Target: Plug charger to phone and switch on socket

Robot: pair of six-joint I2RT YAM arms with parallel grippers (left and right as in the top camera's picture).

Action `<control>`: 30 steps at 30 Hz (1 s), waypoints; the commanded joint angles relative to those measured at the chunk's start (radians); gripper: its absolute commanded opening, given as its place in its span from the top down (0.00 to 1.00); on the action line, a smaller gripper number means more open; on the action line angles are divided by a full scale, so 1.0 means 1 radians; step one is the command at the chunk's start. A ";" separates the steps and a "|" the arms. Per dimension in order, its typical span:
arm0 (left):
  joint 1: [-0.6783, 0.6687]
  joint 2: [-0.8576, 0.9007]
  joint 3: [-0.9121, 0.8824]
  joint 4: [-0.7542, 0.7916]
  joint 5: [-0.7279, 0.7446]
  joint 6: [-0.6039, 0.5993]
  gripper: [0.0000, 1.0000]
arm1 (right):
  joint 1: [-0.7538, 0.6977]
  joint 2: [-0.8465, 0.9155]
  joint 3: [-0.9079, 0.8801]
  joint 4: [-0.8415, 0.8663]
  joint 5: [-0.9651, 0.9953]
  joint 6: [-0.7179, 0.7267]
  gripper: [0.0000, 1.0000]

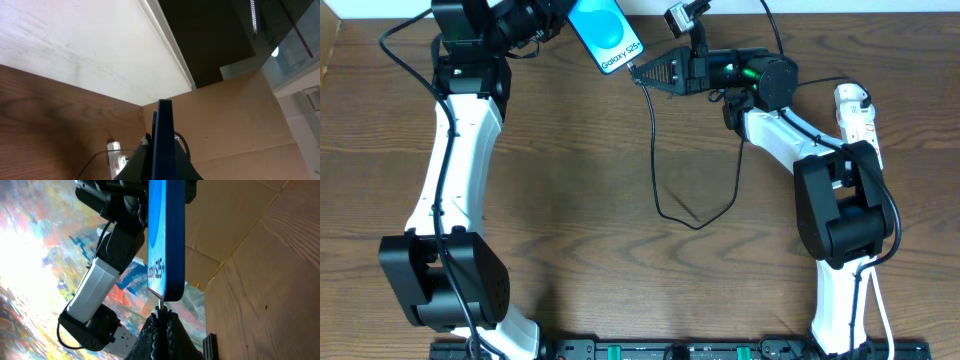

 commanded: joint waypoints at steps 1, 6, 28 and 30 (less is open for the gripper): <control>-0.019 -0.002 0.010 0.009 0.038 -0.005 0.93 | -0.002 -0.018 0.023 0.038 0.061 -0.005 0.99; -0.030 -0.002 0.010 0.009 0.028 -0.005 0.93 | 0.004 -0.018 0.023 0.038 0.061 -0.005 0.99; -0.035 -0.002 0.010 0.009 0.042 0.019 0.92 | 0.023 -0.018 0.023 0.038 0.099 -0.005 0.99; -0.035 -0.001 0.010 0.009 0.048 0.030 0.93 | 0.023 -0.018 0.023 0.038 0.114 -0.005 0.99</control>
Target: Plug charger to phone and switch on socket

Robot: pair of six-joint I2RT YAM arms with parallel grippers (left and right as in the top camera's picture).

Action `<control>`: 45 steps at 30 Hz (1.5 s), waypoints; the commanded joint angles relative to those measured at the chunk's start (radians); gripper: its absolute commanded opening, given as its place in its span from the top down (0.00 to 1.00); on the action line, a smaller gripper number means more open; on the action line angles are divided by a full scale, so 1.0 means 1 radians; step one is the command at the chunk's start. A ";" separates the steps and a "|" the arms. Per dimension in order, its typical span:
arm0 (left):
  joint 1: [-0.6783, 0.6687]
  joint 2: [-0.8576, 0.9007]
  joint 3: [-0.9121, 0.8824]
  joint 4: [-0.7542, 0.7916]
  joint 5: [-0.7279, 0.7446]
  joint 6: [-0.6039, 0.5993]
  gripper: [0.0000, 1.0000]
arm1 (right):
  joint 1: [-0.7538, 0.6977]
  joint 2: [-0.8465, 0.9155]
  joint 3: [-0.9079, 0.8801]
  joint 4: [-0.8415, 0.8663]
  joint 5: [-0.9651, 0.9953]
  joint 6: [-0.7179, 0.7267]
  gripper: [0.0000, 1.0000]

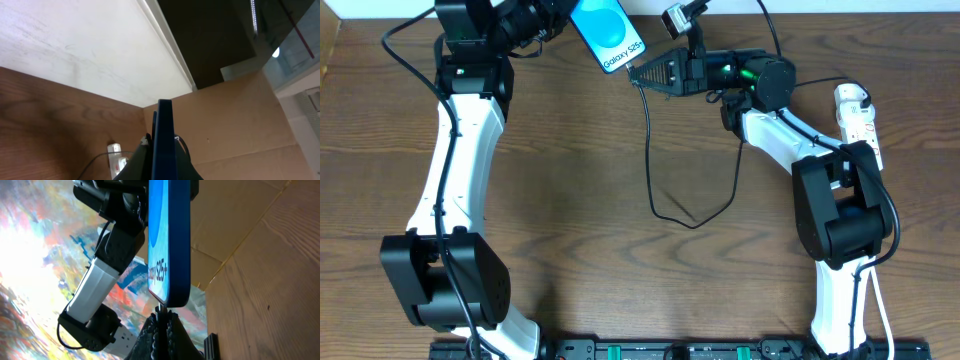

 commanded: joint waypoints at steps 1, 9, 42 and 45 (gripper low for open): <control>-0.024 -0.002 0.010 0.006 0.070 0.026 0.93 | 0.010 -0.018 0.023 0.038 0.109 -0.005 0.99; -0.024 -0.001 0.010 0.006 0.142 0.089 0.92 | 0.010 -0.018 0.023 0.031 0.111 -0.005 0.99; 0.007 -0.002 0.010 0.006 0.190 0.089 0.92 | -0.026 -0.018 0.023 0.031 0.105 -0.013 0.05; 0.027 -0.002 0.010 0.006 0.190 0.087 0.92 | -0.069 -0.018 0.023 0.003 0.108 -0.043 0.04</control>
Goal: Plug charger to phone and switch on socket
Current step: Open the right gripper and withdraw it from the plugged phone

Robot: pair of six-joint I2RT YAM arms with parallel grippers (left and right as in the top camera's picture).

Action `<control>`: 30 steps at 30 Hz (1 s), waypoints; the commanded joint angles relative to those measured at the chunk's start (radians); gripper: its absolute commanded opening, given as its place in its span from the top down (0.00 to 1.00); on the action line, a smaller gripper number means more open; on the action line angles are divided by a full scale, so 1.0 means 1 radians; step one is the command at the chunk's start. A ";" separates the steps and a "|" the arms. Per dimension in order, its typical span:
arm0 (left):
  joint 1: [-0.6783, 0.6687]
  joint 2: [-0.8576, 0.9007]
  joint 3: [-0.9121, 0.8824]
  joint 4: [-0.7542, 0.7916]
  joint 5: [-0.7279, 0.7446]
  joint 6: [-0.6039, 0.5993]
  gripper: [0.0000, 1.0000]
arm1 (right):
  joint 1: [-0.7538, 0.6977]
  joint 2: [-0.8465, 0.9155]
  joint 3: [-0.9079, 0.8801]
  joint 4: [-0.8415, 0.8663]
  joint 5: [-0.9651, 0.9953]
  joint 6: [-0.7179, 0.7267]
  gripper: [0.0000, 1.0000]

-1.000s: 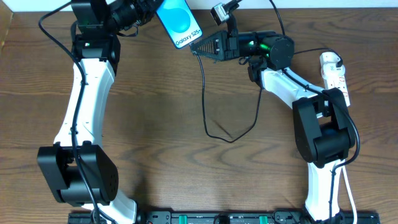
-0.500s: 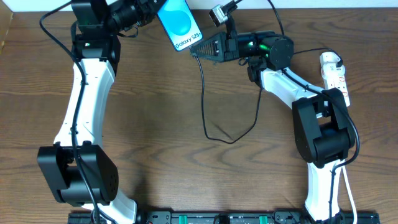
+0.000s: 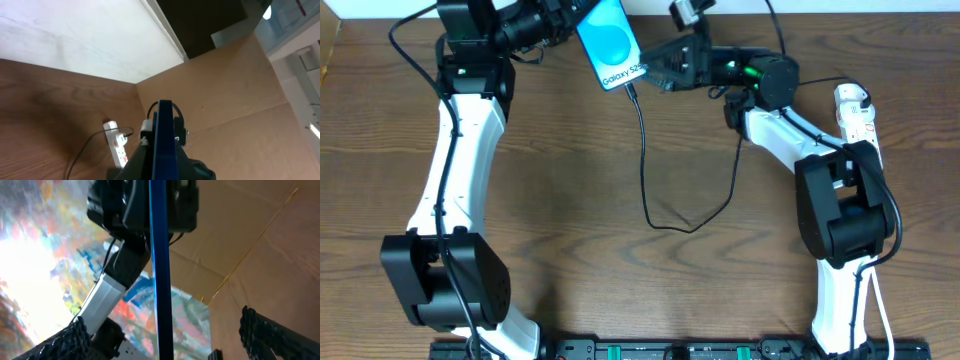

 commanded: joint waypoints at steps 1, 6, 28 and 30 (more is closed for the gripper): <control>0.028 -0.002 0.010 0.010 0.023 0.006 0.93 | -0.056 -0.018 0.021 -0.043 0.034 -0.075 0.01; 0.034 -0.002 0.010 0.009 0.003 0.005 0.92 | -0.082 -0.018 0.021 -0.333 0.015 -0.261 0.01; 0.078 -0.001 0.010 -0.300 -0.158 0.168 0.93 | -0.082 -0.018 0.019 -1.665 0.243 -1.132 0.01; 0.078 -0.001 0.010 -0.359 -0.168 0.220 0.92 | -0.083 -0.018 0.019 -1.719 0.296 -1.164 0.01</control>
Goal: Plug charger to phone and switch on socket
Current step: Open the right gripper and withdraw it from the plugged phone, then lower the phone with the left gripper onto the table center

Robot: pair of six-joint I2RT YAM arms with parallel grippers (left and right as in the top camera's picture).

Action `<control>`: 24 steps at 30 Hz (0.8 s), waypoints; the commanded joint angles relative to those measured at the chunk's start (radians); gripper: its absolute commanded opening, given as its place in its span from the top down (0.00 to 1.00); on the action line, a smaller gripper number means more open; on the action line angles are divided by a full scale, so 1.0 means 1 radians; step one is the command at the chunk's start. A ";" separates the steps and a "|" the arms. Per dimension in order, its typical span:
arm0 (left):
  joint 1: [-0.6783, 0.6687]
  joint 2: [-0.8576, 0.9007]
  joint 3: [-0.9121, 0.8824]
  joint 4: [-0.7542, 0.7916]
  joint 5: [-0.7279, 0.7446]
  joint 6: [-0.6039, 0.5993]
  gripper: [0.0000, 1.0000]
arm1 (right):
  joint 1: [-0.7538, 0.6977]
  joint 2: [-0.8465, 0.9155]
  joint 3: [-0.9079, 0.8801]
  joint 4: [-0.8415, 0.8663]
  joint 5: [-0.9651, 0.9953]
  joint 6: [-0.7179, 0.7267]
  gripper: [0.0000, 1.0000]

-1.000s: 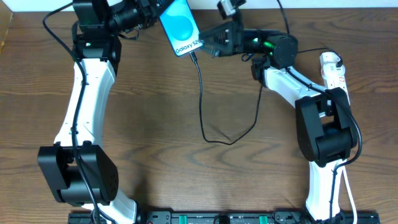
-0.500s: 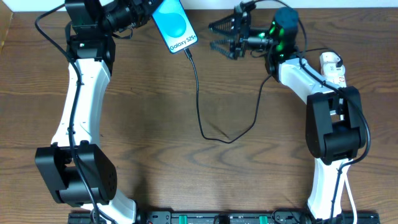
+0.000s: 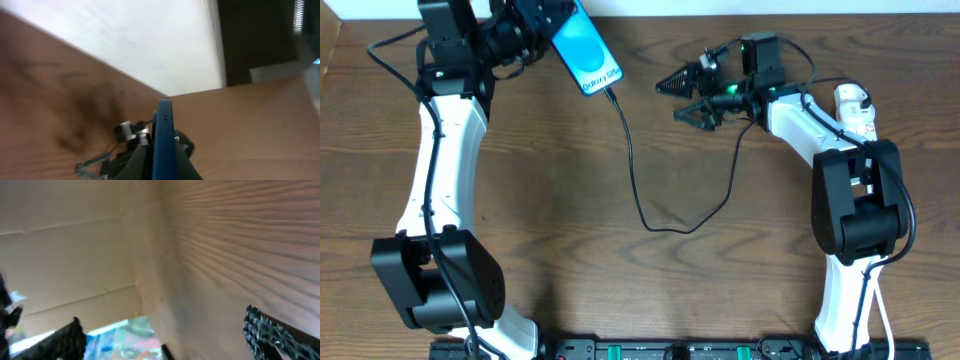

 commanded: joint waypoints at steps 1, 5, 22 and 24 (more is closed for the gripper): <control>0.003 -0.001 0.012 -0.095 -0.047 0.149 0.93 | -0.001 -0.010 0.005 -0.092 0.128 -0.141 0.01; 0.003 0.004 0.012 -0.230 -0.103 0.230 0.93 | -0.005 -0.019 0.005 -0.212 0.227 -0.208 0.01; -0.040 0.116 -0.088 -0.449 -0.185 0.418 0.92 | -0.011 -0.333 0.005 -0.462 0.847 -0.358 0.01; -0.057 0.138 -0.088 -0.447 -0.185 0.422 0.92 | -0.011 -0.353 0.005 -0.477 0.879 -0.358 0.01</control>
